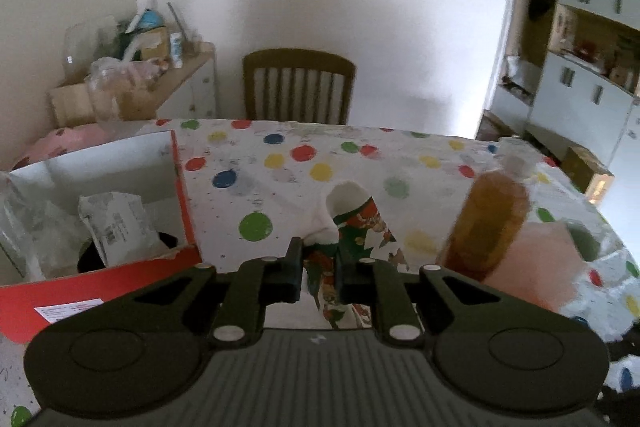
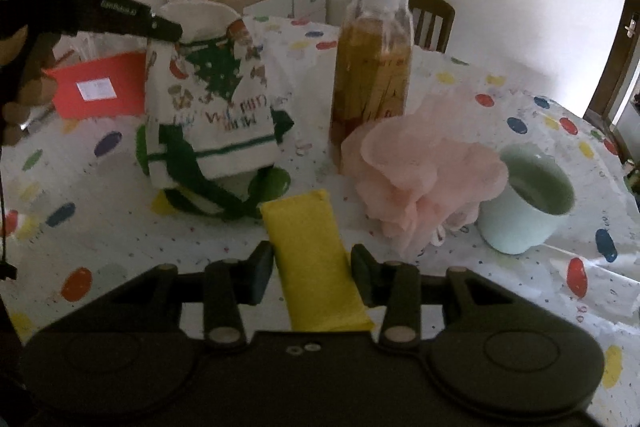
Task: Organize soft objects
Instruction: 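Carry the towel and sponge with both grippers over the box, then open both grippers to drop the towel and sponge into the box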
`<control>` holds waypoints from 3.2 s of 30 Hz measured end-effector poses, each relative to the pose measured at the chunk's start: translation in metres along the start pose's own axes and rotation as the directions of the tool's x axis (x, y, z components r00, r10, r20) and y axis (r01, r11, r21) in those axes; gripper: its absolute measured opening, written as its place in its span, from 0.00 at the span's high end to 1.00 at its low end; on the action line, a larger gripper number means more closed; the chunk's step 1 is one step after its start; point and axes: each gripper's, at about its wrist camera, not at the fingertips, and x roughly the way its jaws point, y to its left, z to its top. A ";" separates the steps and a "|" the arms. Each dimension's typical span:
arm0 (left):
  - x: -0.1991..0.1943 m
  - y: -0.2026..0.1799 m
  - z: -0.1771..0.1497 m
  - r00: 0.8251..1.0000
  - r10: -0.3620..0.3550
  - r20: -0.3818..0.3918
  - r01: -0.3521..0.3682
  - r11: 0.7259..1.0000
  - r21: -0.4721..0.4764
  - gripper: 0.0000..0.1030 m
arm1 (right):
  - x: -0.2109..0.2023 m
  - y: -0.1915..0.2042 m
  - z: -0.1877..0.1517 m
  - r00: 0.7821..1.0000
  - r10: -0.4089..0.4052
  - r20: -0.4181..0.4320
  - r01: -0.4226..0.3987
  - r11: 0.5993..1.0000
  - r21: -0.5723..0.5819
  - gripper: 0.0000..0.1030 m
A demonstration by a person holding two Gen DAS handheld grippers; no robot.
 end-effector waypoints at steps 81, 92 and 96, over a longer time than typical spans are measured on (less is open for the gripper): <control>0.047 0.270 0.070 0.971 0.239 -0.001 -0.238 0.968 0.074 0.86 | 0.207 0.230 0.258 0.995 0.080 -0.056 -0.086 0.989 -0.117 0.60; 0.088 0.292 0.052 0.951 0.275 -0.138 -0.261 0.959 0.114 0.86 | 0.234 0.247 0.254 0.992 0.056 -0.110 -0.073 0.983 -0.166 0.61; 0.094 0.295 0.046 0.943 0.281 -0.176 -0.261 0.957 0.128 0.86 | 0.237 0.249 0.253 0.992 0.051 -0.113 -0.070 0.983 -0.172 0.62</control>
